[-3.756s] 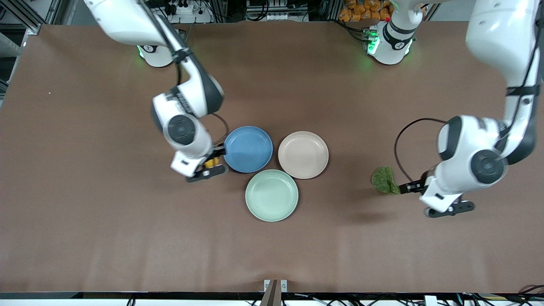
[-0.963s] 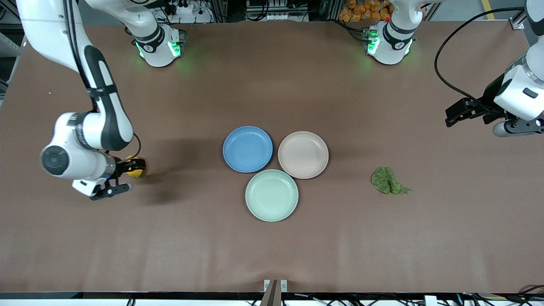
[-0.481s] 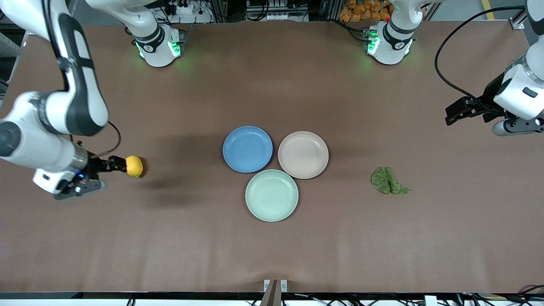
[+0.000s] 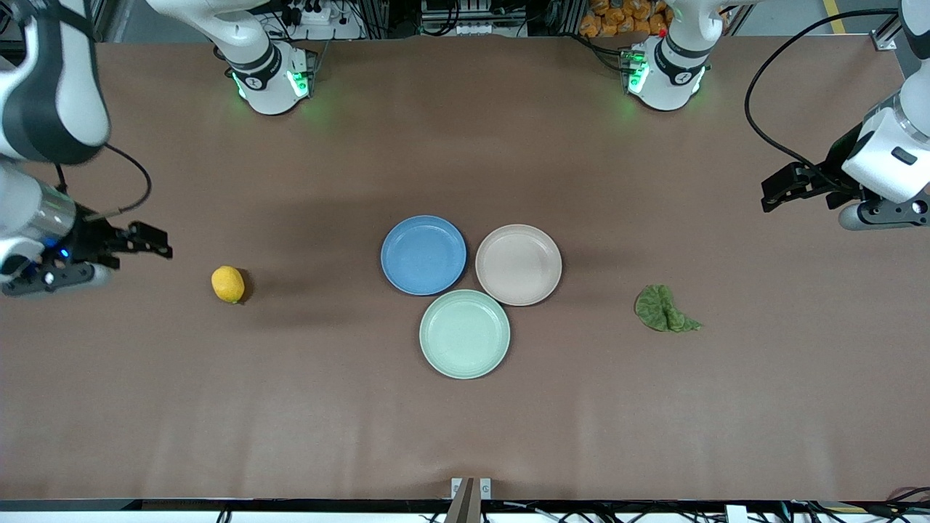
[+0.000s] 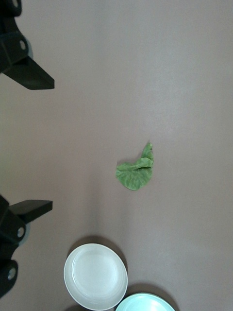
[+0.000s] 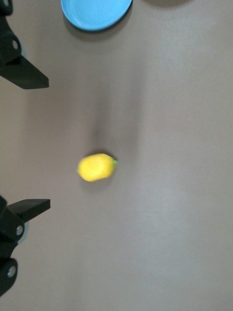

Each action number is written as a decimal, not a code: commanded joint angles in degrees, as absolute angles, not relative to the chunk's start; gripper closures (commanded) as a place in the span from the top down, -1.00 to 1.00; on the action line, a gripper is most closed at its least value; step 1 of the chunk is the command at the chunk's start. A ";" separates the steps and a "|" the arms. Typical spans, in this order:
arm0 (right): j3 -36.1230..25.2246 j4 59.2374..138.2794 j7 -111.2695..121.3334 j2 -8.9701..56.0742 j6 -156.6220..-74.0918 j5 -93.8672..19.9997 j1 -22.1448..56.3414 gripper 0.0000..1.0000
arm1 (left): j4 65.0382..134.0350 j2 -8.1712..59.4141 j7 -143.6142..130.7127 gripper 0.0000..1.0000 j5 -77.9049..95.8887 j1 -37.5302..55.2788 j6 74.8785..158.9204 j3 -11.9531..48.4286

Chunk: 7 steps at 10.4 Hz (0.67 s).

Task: Pick lemon and lettuce from blue and beige plates
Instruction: 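Open the right gripper to release the lemon and withdraw it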

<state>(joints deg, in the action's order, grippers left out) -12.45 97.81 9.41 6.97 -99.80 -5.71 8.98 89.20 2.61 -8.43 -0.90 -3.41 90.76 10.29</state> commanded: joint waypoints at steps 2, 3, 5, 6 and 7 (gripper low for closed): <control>-6.25 89.76 -5.79 6.24 -88.88 -5.89 5.89 1.00 | 89.82 1.49 -7.39 1.00 -0.44 -3.87 90.09 10.37; -6.15 88.17 -5.71 6.15 -87.03 -5.80 5.71 1.00 | 89.82 1.49 -7.38 1.00 -0.44 -3.95 90.09 10.37; -6.15 86.49 -5.54 5.36 -85.44 -6.33 5.27 1.00 | 89.82 1.41 -7.73 1.00 -0.44 -3.87 89.91 10.46; -6.15 84.74 -5.54 5.01 -82.99 -6.42 5.19 1.00 | 89.91 1.06 -7.73 1.00 -0.44 -3.87 89.91 10.46; -6.24 83.60 -5.54 4.92 -81.49 -6.42 5.10 1.00 | 89.91 0.97 -7.73 1.00 -0.44 -3.87 89.74 10.55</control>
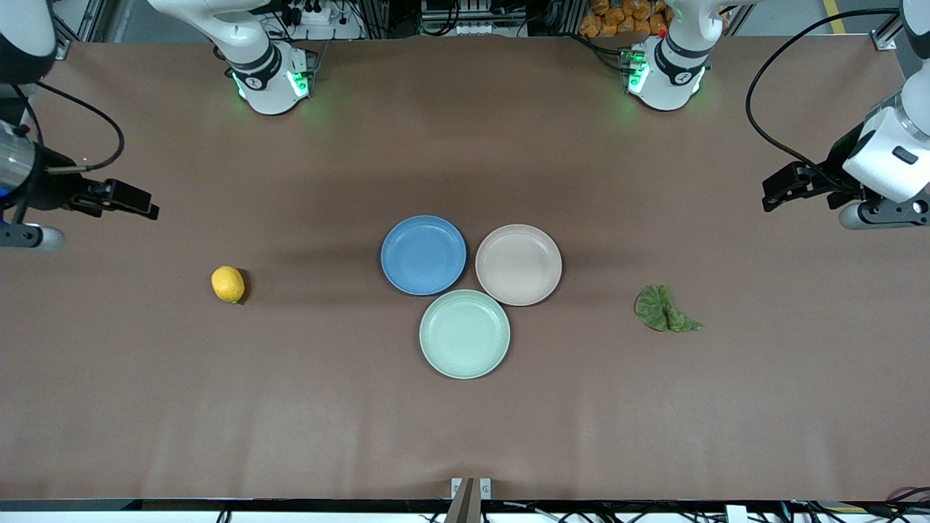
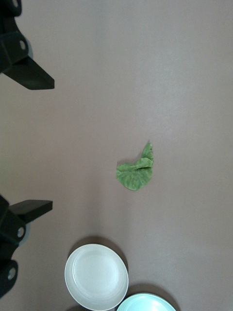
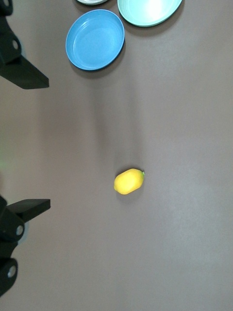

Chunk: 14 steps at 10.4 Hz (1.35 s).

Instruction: Pick lemon and lettuce from blue and beige plates

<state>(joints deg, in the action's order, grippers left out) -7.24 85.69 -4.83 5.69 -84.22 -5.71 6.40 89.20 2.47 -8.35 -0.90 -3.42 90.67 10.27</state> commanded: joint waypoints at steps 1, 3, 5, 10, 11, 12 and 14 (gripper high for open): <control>-6.24 83.41 -5.54 4.40 -80.34 -6.15 5.10 1.00 | 89.83 1.05 -7.73 1.00 -0.35 -3.87 89.30 10.63; -6.59 83.41 -5.71 3.43 -77.36 -5.36 4.92 1.00 | 89.56 1.05 -7.56 1.00 -0.35 -3.87 89.30 10.63; -6.50 83.41 -5.54 3.34 -76.38 -3.70 4.66 1.00 | 88.77 1.32 -7.21 1.00 -0.35 -3.87 89.30 10.64; -6.24 86.73 -5.80 1.50 -77.95 -0.79 4.83 1.00 | 88.59 1.41 -7.47 1.00 0.26 -3.87 89.38 10.72; -6.24 87.18 -5.80 1.15 -79.09 -0.62 5.01 1.00 | 88.68 1.49 -7.47 1.00 0.26 -3.87 89.38 10.72; -6.24 87.54 -6.06 0.97 -79.97 -0.62 5.01 1.00 | 88.59 1.41 -7.38 1.00 0.18 -3.87 89.38 10.72; -6.33 87.71 -6.07 0.88 -80.33 -0.62 4.83 1.00 | 88.68 1.41 -6.86 1.00 0.26 -3.87 89.38 10.46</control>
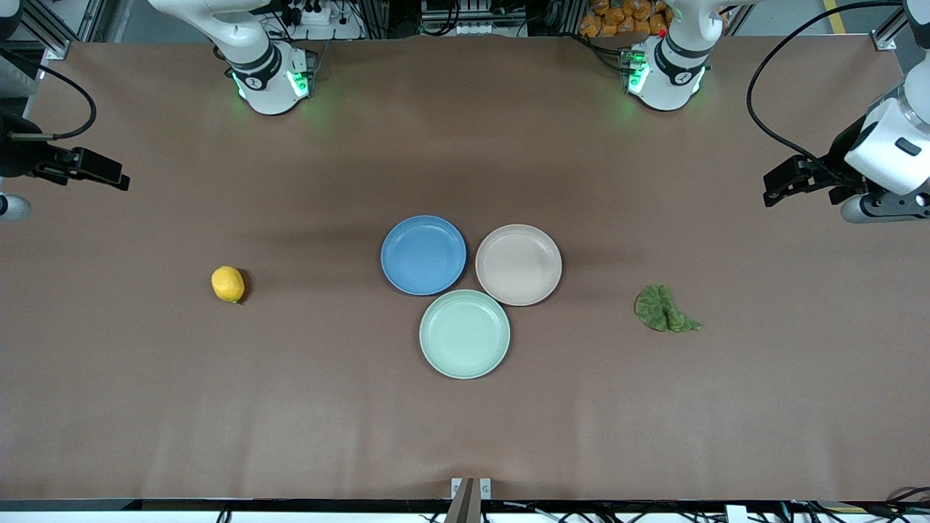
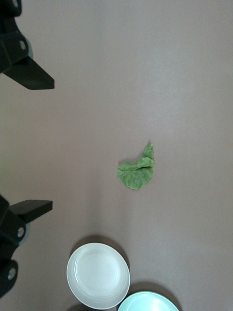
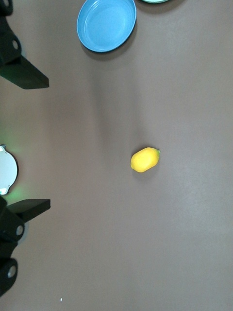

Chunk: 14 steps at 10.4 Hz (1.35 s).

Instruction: Pick lemon and lettuce from blue and beige plates

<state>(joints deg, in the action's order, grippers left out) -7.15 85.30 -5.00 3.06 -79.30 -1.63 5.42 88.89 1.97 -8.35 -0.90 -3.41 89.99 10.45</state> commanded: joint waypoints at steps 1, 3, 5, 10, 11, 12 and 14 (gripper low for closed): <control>-6.33 87.71 -6.15 0.88 -80.51 -0.53 4.75 1.00 | 88.59 1.49 -6.86 1.00 0.35 -3.87 89.38 10.46; -6.42 87.19 -6.06 1.05 -81.47 0.08 4.75 1.00 | 88.68 1.76 -6.77 1.00 0.26 -3.87 89.38 10.46; -6.42 87.01 -5.80 1.23 -82.43 0.09 4.66 1.00 | 88.51 1.76 -6.59 1.00 0.00 -3.96 89.38 10.37; -6.42 86.84 -5.63 1.32 -83.06 0.26 4.57 1.00 | 86.57 2.81 -6.59 1.00 0.00 -4.39 89.38 10.37; -6.42 86.75 -5.63 1.32 -83.06 0.35 4.57 1.00 | 86.49 2.90 -6.59 1.00 0.09 -4.39 89.38 10.37; -6.42 86.75 -5.63 1.32 -83.32 0.35 4.57 1.00 | 86.48 2.99 -6.59 1.00 0.00 -4.39 89.65 10.28; -6.42 86.75 -5.54 1.32 -83.50 0.35 4.57 1.00 | 85.43 3.87 -6.68 1.00 -0.09 -4.48 89.91 10.28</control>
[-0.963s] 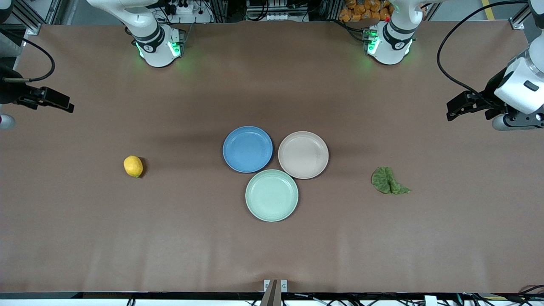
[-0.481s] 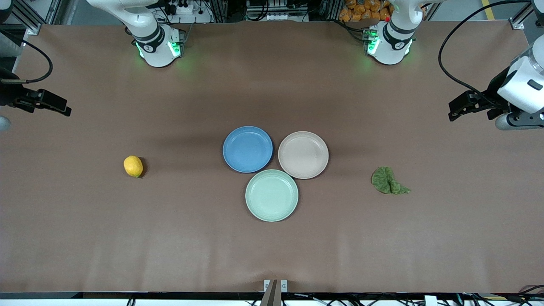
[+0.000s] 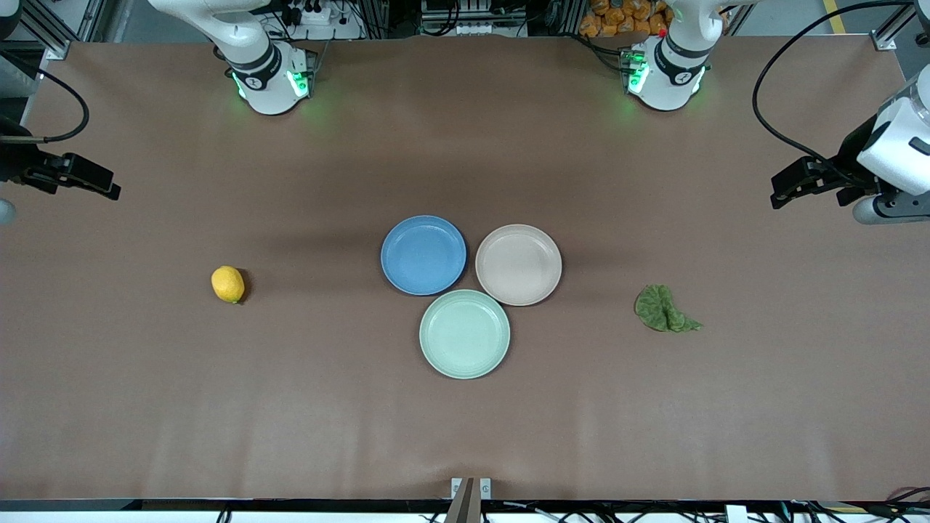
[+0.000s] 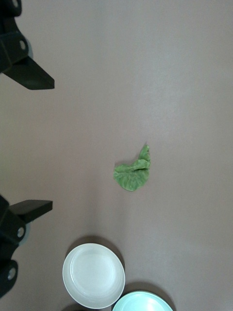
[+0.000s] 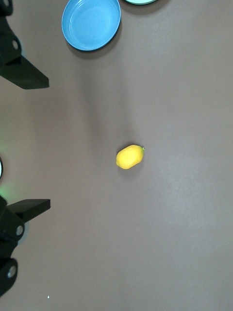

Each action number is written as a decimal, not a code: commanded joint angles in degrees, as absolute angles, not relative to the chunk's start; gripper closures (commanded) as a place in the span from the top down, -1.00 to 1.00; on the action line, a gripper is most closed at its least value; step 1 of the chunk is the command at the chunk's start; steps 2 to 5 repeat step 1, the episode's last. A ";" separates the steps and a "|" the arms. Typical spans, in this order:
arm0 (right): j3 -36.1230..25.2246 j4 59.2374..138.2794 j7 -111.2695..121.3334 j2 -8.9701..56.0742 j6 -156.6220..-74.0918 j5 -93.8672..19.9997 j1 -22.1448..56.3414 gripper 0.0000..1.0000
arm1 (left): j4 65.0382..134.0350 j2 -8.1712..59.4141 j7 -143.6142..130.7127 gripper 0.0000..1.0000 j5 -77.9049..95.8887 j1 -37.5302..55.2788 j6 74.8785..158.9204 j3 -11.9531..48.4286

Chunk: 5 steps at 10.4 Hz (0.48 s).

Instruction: Pick lemon and lettuce from blue and beige plates

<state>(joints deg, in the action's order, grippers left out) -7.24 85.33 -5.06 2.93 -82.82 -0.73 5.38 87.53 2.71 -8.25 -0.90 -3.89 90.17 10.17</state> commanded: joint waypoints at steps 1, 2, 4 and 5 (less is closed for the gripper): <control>-6.42 86.75 -5.54 1.32 -83.67 0.35 4.57 1.00 | 85.43 3.87 -6.68 1.00 -0.09 -4.40 89.91 10.37; -6.42 86.75 -5.54 1.32 -83.67 0.35 4.57 1.00 | 85.43 3.87 -6.68 1.00 -0.09 -4.40 89.91 10.37; -6.42 86.75 -5.54 1.32 -83.67 0.35 4.57 1.00 | 85.43 3.87 -6.68 1.00 -0.09 -4.40 89.91 10.37; -6.42 86.75 -5.54 1.32 -83.67 0.35 4.57 1.00 | 85.43 3.87 -6.68 1.00 -0.09 -4.40 89.91 10.37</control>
